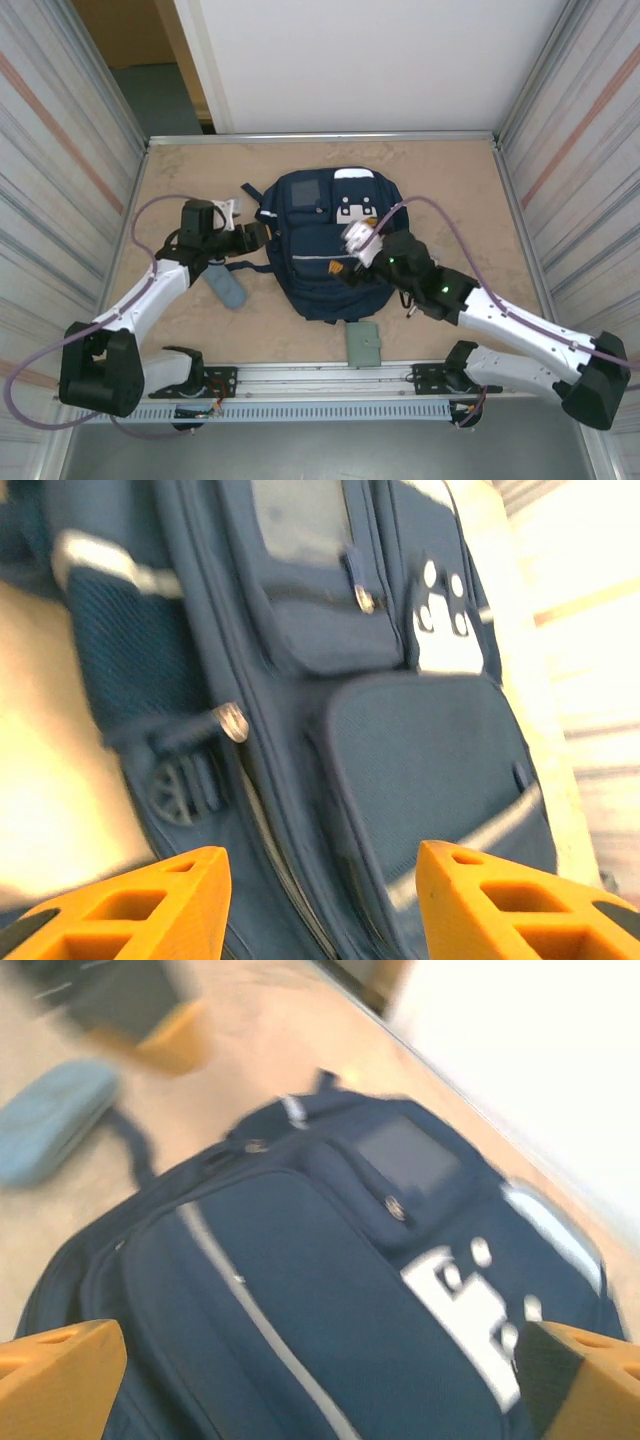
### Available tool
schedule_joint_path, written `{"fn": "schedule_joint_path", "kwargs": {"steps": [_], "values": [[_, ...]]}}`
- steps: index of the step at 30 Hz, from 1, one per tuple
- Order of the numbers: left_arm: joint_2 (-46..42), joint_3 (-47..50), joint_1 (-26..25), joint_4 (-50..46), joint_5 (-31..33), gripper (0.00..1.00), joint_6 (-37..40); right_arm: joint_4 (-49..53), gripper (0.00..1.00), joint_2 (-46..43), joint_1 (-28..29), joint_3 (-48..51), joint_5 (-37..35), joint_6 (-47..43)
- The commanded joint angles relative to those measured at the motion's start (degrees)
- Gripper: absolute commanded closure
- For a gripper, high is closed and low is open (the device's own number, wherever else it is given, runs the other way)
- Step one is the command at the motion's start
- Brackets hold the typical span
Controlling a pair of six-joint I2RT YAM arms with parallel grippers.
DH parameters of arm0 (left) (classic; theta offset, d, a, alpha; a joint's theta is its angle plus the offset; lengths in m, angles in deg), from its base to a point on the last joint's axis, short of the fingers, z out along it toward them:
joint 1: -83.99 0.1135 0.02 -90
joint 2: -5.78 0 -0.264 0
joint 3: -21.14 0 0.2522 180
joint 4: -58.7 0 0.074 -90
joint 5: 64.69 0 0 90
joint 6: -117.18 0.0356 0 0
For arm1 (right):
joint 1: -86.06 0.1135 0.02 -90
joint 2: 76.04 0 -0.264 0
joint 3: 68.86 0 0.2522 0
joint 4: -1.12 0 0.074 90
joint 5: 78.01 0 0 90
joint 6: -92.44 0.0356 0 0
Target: Pack books, pencil case, and school supplies into a backpack
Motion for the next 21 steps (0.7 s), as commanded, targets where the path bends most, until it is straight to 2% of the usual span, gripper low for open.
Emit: {"fn": "schedule_joint_path", "kwargs": {"steps": [1, 3, 5, 7, 10, 14, 18, 21], "values": [[0.1, -2.3, -4.2, -7.6, -4.6, 0.47, -4.8, 11.9, 0.01, 0.6, -5.2, -3.4, -5.7, 31.6], [0.8, -3.2, -7.6, -7.9, -3.9, 0.46, -5.4, 17.5, 0.01, 2.9, -8.3, -3.8, -5.1, 38.6], [2.6, -5.0, -9.6, -9.8, -3.5, 0.46, -5.6, 22.2, 0.01, 5.9, -12.7, -4.5, -1.6, 40.0], [4.6, -6.9, -10.6, -12.6, -2.4, 0.46, -6.6, 25.4, 0.0, 8.5, -17.4, -4.7, 4.2, 42.4], [6.2, -7.3, -12.5, -12.6, -0.6, 0.46, -8.9, 24.4, 0.08, 10.6, -21.6, -3.1, 13.8, 43.6], [9.6, -9.3, -14.5, -12.1, -1.0, 0.46, -9.9, 21.8, 0.24, 14.5, -22.5, -2.2, 22.3, 42.8], [14.1, -11.3, -14.7, -13.4, 0.2, 0.46, -10.7, 18.6, 0.34, 18.0, -22.7, -1.7, 23.6, 43.8], [16.6, -11.8, -15.2, -13.9, 2.8, 0.46, -11.9, 17.4, 0.36, 20.1, -22.8, -2.7, 25.4, 44.8]]}}
